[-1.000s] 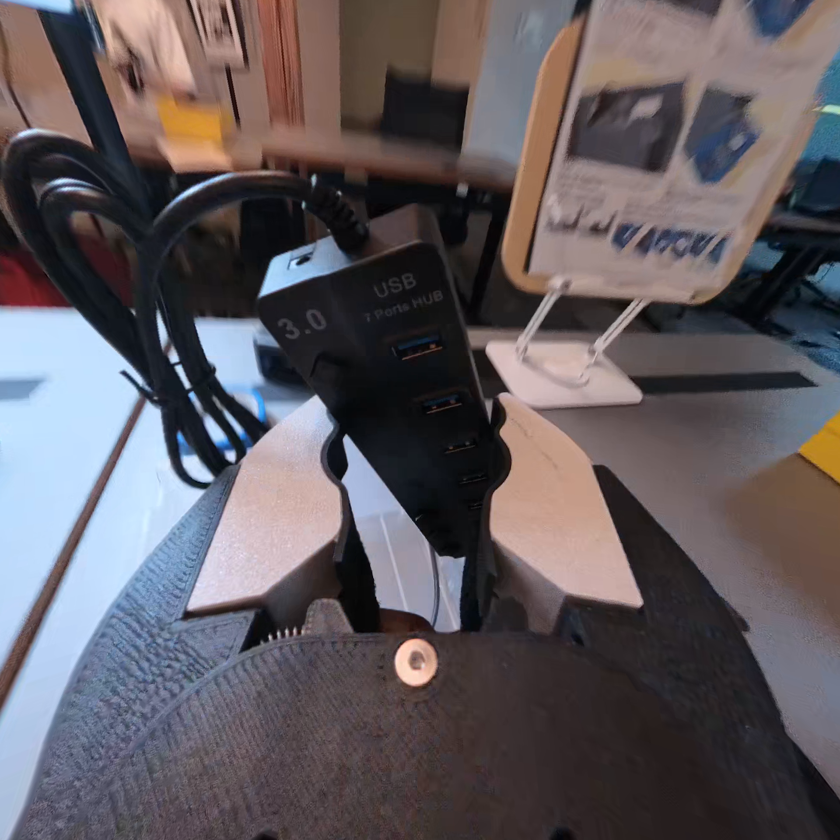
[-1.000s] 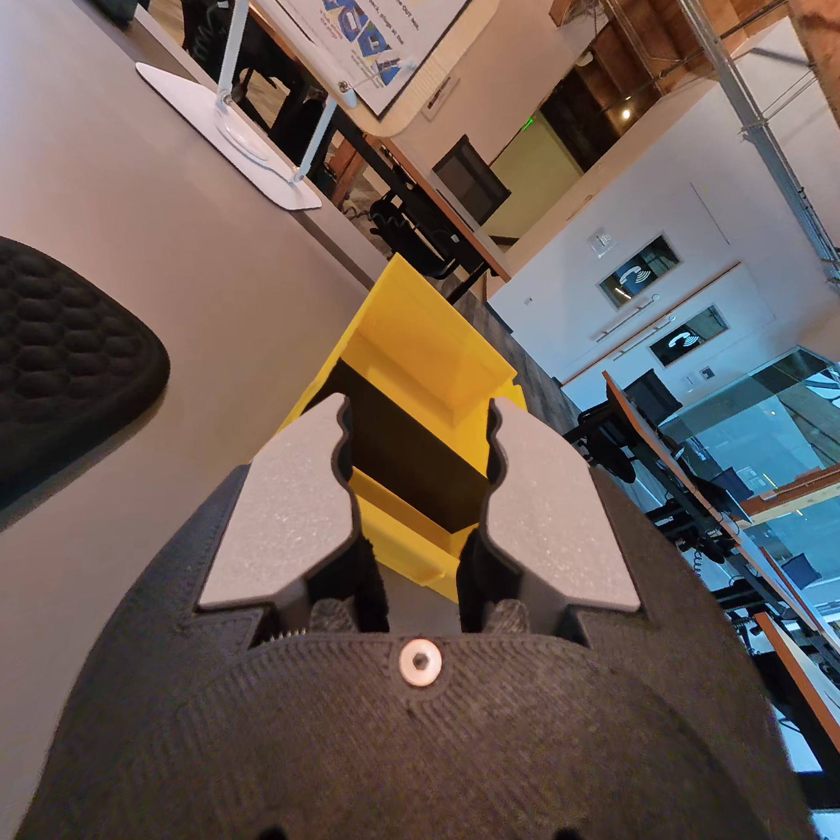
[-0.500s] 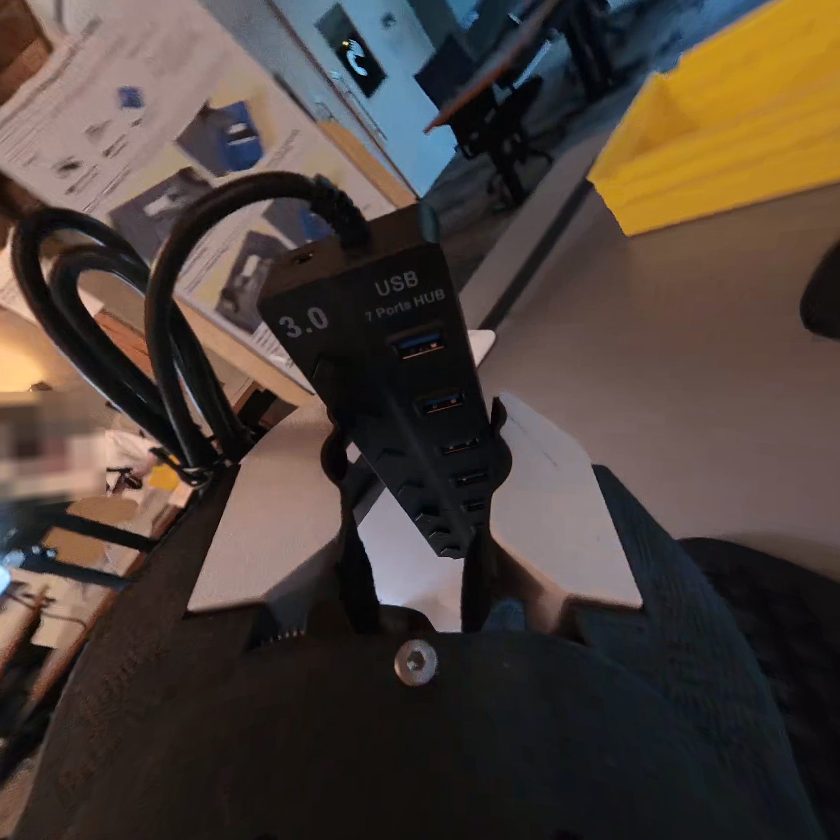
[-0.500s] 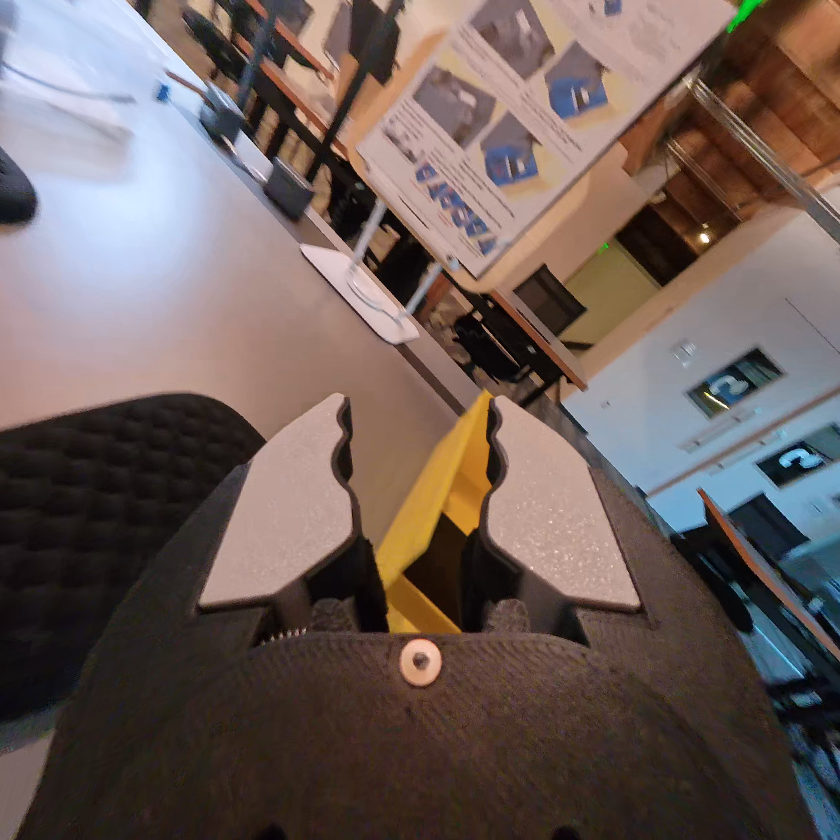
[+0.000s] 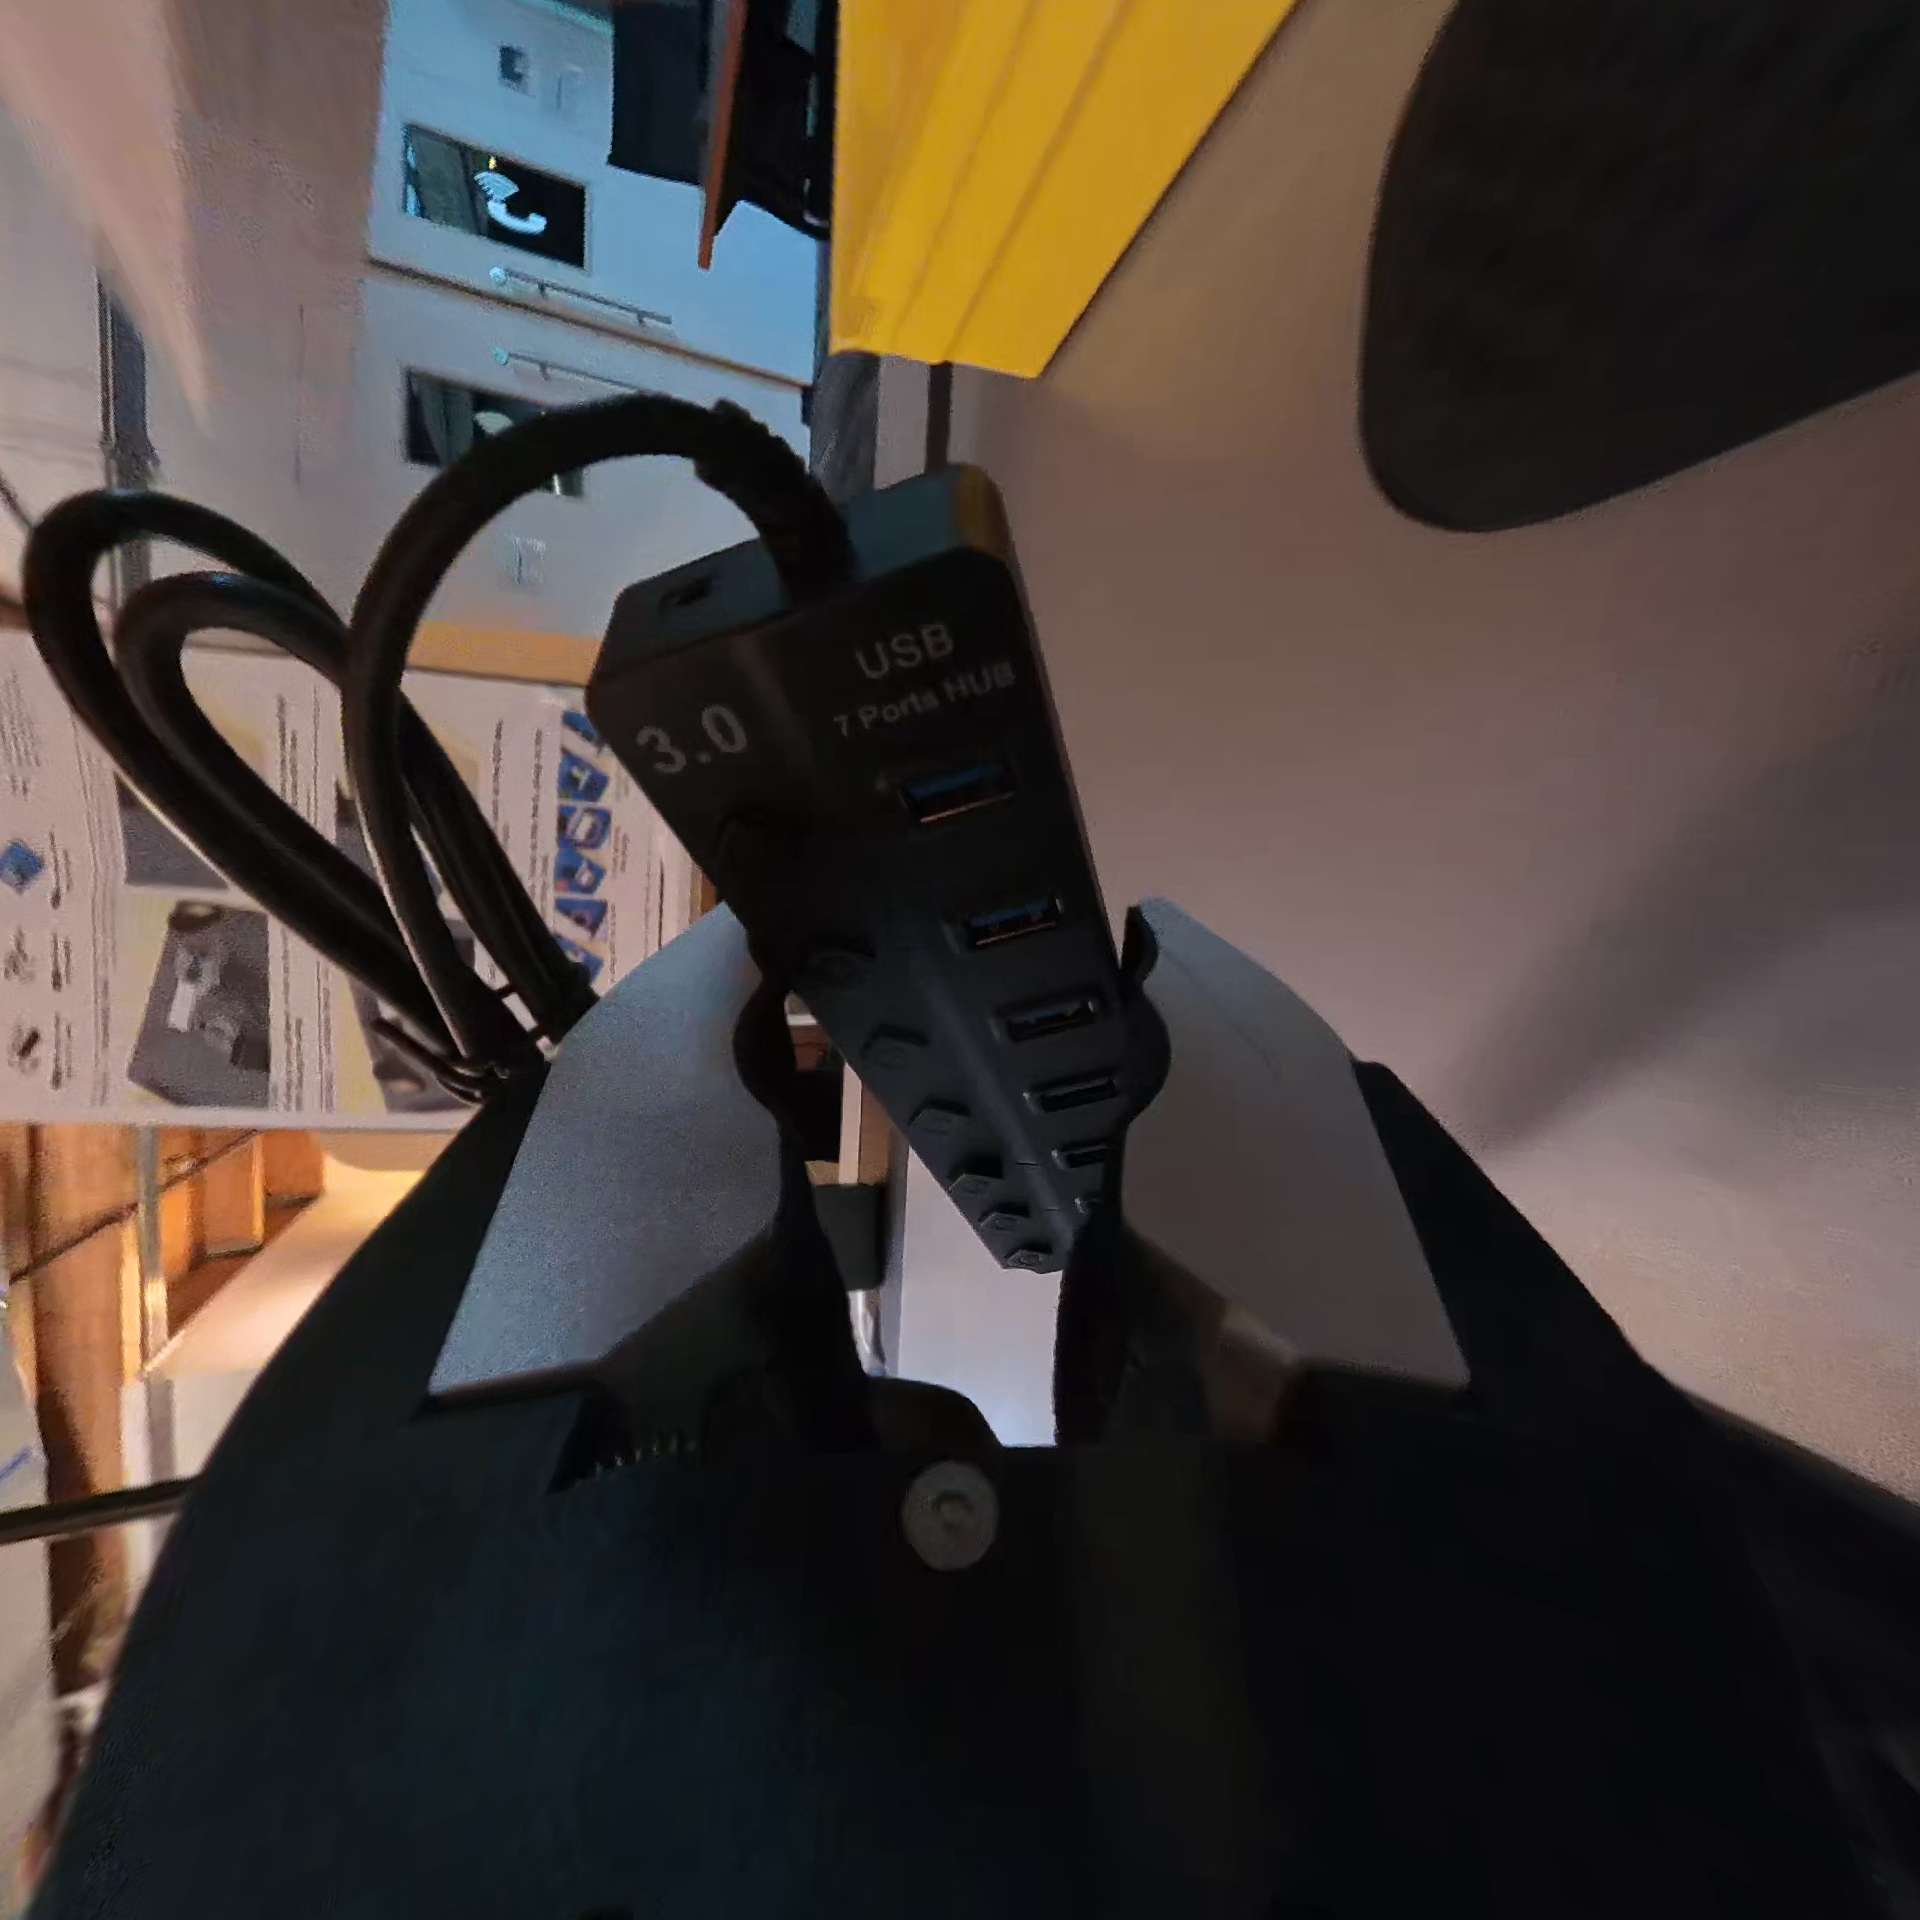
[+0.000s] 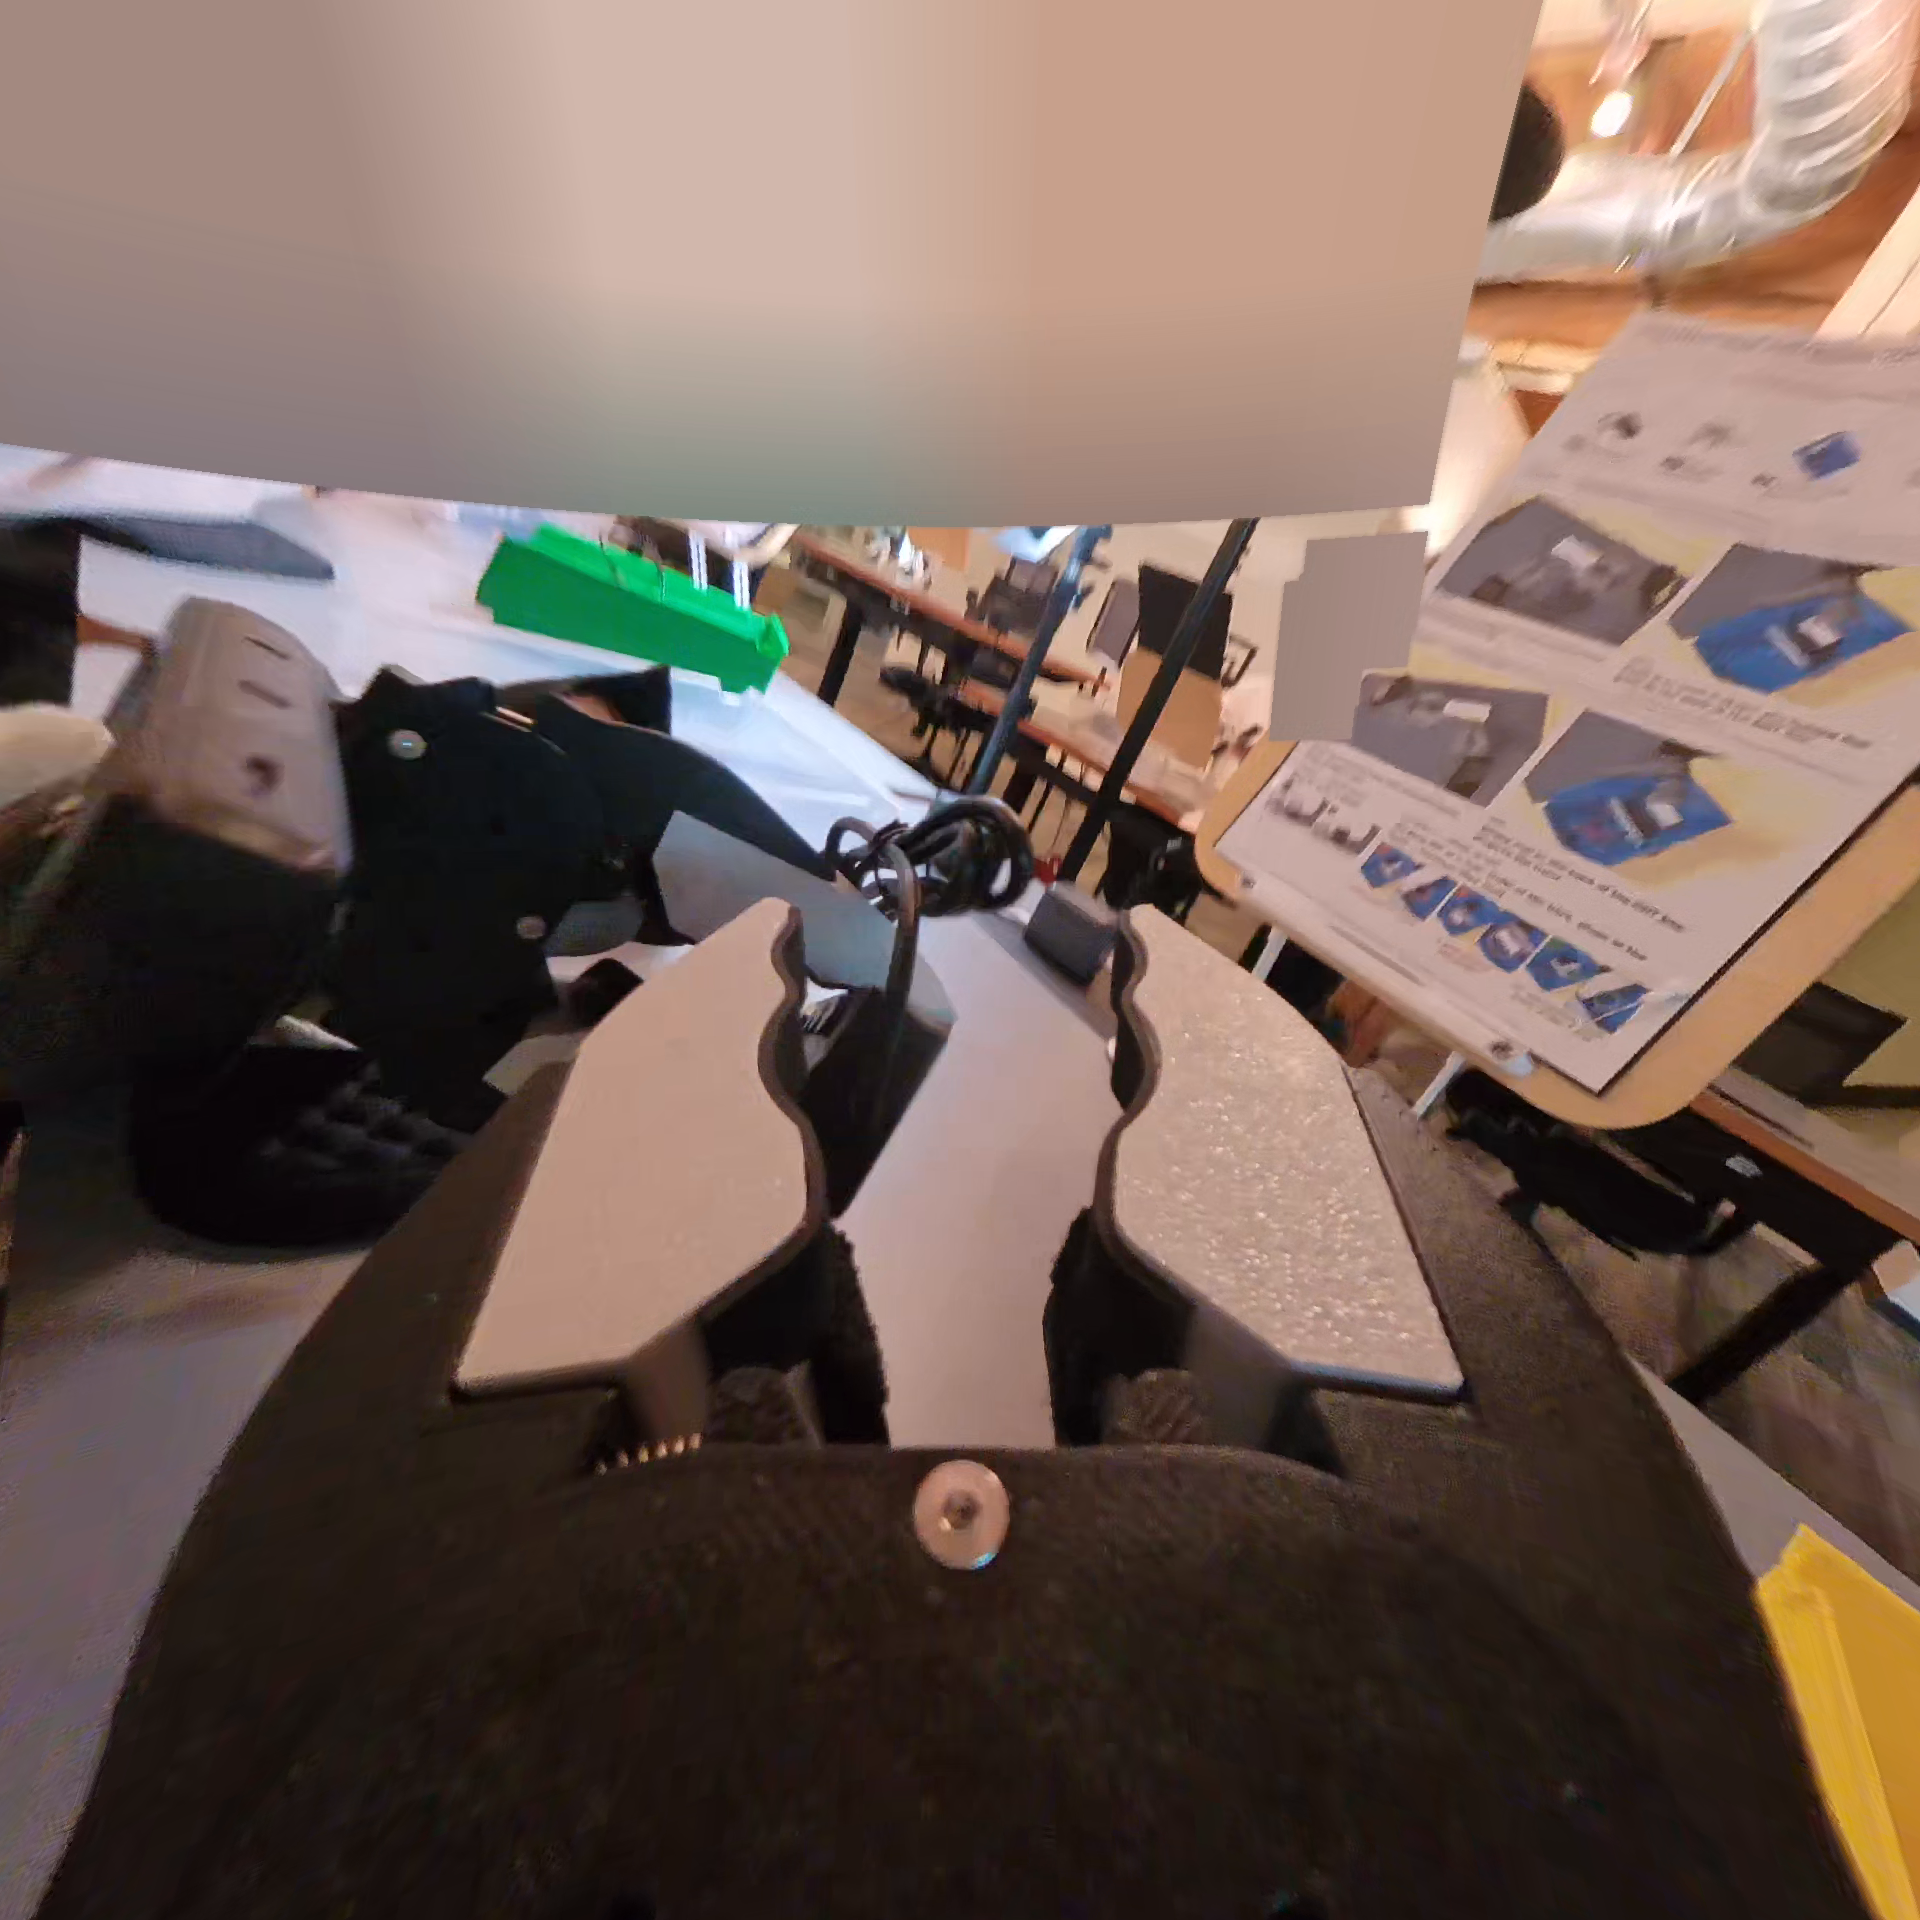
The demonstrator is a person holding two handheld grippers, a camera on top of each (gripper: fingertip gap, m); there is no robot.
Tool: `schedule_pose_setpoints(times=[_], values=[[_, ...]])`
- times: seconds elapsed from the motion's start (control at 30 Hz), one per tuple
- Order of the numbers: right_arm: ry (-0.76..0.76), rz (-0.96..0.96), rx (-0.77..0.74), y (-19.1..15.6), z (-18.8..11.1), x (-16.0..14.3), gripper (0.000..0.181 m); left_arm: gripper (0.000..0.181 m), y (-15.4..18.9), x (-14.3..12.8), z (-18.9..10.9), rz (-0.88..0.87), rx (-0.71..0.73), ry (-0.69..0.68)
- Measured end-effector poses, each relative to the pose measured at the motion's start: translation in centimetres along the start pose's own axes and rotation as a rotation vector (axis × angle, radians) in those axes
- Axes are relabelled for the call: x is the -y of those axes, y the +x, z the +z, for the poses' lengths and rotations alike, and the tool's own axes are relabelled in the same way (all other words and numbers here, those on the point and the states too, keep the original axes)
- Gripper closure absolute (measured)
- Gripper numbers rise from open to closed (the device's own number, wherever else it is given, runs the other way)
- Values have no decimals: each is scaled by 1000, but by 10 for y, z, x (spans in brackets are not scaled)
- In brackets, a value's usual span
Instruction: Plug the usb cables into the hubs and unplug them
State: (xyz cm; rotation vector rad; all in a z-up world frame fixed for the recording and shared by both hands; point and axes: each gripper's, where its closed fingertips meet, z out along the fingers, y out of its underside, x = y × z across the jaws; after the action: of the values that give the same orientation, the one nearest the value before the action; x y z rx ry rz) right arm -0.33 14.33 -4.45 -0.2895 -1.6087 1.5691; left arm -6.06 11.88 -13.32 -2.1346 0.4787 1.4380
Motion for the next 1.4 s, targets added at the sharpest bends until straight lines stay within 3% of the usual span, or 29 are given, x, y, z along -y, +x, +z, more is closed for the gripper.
schedule_pose_setpoints(times=[0.1,0.17,0.2,0.33,0.43,0.73,0.9,1.23,1.4], values=[[-150,-35,30,-6,10,-19,128,120,16,8,4,96,-6,-29],[-258,-63,24,-4,10,-33,154,121,25,8,7,161,-12,-56],[-308,-74,23,-3,8,-40,158,120,30,9,8,168,-31,-59],[-489,-31,-85,21,-15,-66,170,121,59,18,8,-12,-280,-33],[-605,21,-179,43,-41,-88,170,124,71,30,7,-128,-411,-22],[-840,83,-142,52,-84,-139,170,127,104,53,24,-166,-588,-45],[-888,68,-151,57,-92,-159,170,127,117,62,30,-232,-679,-59],[-927,72,-164,61,-100,-174,169,127,123,62,34,-279,-693,-49],[-942,-14,-201,70,-105,-173,155,127,118,59,36,-335,-661,-53]])
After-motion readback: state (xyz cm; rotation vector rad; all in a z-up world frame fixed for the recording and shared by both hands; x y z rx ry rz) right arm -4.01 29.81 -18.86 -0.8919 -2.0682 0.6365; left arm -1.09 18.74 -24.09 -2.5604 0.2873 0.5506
